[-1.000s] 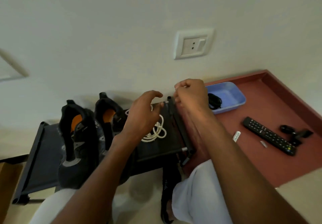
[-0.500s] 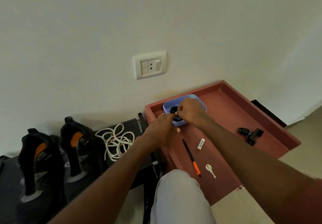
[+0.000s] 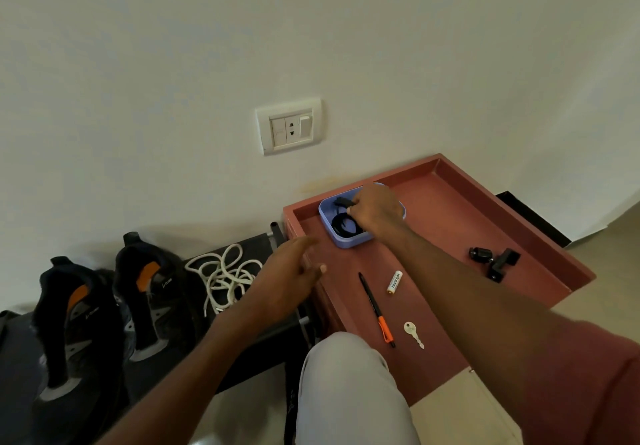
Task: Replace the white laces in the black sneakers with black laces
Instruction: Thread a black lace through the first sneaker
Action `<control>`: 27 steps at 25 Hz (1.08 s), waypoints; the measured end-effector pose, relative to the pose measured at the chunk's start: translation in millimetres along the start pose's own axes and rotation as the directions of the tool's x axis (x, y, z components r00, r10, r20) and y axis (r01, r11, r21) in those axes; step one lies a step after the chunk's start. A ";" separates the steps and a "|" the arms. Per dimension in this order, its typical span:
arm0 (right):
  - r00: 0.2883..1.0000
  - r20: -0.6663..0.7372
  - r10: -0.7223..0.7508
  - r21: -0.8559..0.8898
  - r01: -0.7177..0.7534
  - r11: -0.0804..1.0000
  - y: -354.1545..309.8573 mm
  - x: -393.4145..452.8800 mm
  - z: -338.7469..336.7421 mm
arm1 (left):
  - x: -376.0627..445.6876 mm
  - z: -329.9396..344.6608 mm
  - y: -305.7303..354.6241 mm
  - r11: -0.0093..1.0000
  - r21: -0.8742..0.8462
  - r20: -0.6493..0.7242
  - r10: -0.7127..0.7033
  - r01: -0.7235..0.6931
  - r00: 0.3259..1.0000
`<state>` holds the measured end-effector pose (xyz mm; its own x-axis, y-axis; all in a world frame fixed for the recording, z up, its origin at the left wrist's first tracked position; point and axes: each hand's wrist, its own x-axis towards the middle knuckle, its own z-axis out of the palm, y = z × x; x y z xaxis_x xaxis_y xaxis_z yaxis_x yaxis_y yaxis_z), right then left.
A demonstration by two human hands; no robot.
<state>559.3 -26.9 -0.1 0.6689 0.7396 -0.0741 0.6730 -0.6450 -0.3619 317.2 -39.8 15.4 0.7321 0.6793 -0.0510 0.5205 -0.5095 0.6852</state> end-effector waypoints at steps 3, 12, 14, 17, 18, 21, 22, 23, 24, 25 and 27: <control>0.997 -0.080 0.000 0.376 0.030 0.926 -14.3 -20.9 -30.5 | -5.2 -8.7 1.5 0.982 -0.179 -0.118 -0.084 0.062 0.989; 0.889 0.197 -0.413 0.770 0.120 0.627 -100.5 -118.3 -92.8 | -15.0 -79.5 5.4 0.884 -0.467 -0.358 -0.156 -0.032 0.921; 0.910 0.160 -0.382 0.762 0.132 0.634 -120.9 -126.0 -69.2 | -34.1 -98.1 -16.7 0.907 -0.411 -0.255 -0.213 0.093 0.943; 0.923 0.145 -0.356 0.706 0.156 0.690 -156.5 -135.4 -23.8 | -74.4 -112.0 -48.3 0.795 -0.556 -0.074 -0.338 0.242 0.938; 0.938 0.118 -0.327 0.659 0.172 0.732 -165.3 -138.0 -6.2 | -85.1 -115.6 -59.6 0.758 -0.589 -0.046 -0.379 0.282 0.924; 0.982 0.005 -0.189 0.545 0.156 0.824 -176.8 -134.9 37.6 | -90.1 -130.0 -96.0 0.730 -0.562 -0.046 -0.496 0.388 0.867; 0.980 0.036 -0.198 0.559 0.145 0.816 -178.5 -132.6 45.8 | -86.4 -134.8 -103.4 0.730 -0.567 -0.049 -0.492 0.381 0.869; 0.969 0.100 -0.228 0.605 0.123 0.787 -182.0 -131.0 52.5 | -83.4 -138.9 -110.0 0.731 -0.575 -0.040 -0.474 0.368 0.880; 0.952 0.158 -0.263 0.658 0.097 0.747 -186.1 -131.6 55.7 | -80.6 -141.8 -114.4 0.739 -0.576 -0.029 -0.446 0.350 0.894; 0.929 0.199 -0.312 0.706 0.085 0.703 -192.5 -134.6 55.7 | -77.7 -143.2 -120.9 0.750 -0.575 -0.027 -0.416 0.326 0.909; 0.859 0.276 -0.431 0.778 0.063 0.625 -205.3 -147.1 50.9 | -73.3 -142.7 -132.3 0.745 -0.609 -0.043 -0.372 0.271 0.927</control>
<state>306.7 6.5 37.8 0.1976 0.9663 -0.1647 0.2169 -0.2070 -0.9540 132.0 53.2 32.2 0.4663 0.8422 -0.2707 0.3183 0.1258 0.9396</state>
